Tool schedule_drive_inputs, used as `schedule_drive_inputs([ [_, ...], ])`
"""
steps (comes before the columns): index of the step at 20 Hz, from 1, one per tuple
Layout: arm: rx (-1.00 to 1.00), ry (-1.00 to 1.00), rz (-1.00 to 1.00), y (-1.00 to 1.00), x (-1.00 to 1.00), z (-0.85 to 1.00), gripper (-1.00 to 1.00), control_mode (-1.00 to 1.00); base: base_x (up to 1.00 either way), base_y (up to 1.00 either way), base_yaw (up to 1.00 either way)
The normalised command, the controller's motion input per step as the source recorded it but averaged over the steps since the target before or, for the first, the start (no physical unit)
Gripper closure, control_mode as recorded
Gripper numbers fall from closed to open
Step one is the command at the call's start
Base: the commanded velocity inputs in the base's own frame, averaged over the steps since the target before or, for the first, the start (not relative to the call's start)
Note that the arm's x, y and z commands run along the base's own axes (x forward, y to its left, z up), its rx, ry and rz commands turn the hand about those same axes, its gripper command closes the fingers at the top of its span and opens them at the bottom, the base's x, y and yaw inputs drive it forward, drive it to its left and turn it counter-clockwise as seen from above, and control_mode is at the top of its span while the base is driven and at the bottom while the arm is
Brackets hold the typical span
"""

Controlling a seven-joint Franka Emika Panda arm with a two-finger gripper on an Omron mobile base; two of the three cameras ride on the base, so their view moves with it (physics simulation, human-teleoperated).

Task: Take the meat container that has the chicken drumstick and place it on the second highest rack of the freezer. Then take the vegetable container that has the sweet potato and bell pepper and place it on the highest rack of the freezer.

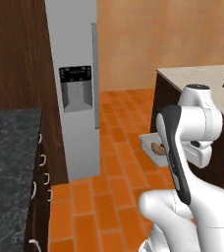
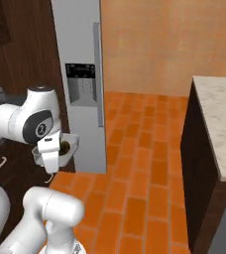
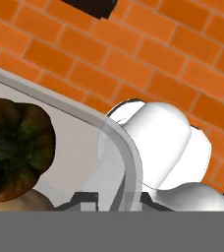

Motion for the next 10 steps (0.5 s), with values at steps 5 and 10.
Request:
schedule_drive_inputs([
  [5, 0.0, 0.0, 0.0, 0.0, 0.0, 0.0, 1.0, 1.0, 0.44, -0.87, -0.15],
  [10, 0.0, 0.0, 0.0, 0.0, 0.0, 0.0, 1.0, 1.0, 0.96, -0.25, 0.0],
])
